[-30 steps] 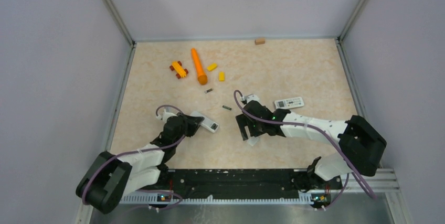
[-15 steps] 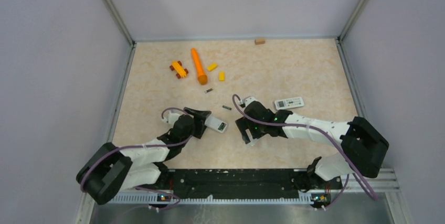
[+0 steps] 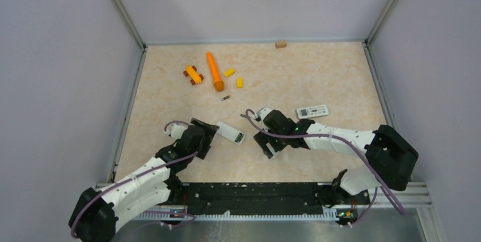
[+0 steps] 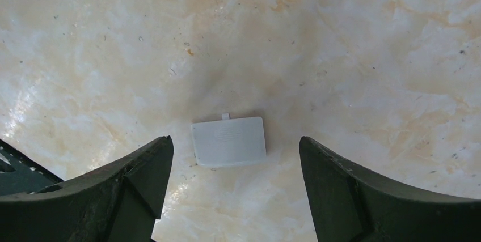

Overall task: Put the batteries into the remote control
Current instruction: Pick up the battery cover at the center of the board.

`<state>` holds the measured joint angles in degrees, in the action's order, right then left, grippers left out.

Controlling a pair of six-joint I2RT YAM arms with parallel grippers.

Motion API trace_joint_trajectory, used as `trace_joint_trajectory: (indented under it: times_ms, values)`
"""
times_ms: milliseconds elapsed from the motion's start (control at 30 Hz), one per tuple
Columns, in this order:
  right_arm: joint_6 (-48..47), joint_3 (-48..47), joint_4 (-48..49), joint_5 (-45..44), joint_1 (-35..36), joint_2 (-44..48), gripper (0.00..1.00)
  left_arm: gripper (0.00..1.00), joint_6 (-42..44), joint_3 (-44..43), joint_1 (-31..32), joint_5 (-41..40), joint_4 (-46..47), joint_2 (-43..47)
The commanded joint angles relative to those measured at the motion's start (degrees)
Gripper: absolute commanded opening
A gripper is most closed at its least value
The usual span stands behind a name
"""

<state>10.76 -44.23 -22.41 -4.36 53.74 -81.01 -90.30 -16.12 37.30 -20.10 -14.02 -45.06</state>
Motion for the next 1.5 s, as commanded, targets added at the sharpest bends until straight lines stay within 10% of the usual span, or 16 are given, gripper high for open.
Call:
trace_joint_trajectory:
  times_ms: [0,633,900,1100,1467]
  values:
    - [-4.61,-0.72,-1.08,2.04,0.21,-1.0,0.82,0.99,6.93,-3.88,0.02,-5.29,-6.24,3.59]
    - [-2.18,-5.38,-5.38,-1.71,3.0,-9.57,0.57,0.76,22.95,-6.22,-16.34,15.79,2.59,2.7]
    - [-3.28,-5.55,-6.35,1.57,3.39,-8.2,0.65,0.76,25.78,-7.33,-17.22,19.01,2.95,2.08]
    - [-2.77,-6.66,-7.82,2.35,3.7,-10.03,0.49,0.71,27.3,-7.91,-17.46,22.4,4.46,0.32]
    - [-2.56,-3.16,8.36,1.57,3.92,-0.42,0.43,0.66,32.23,-8.95,-17.5,39.12,13.55,-6.61]
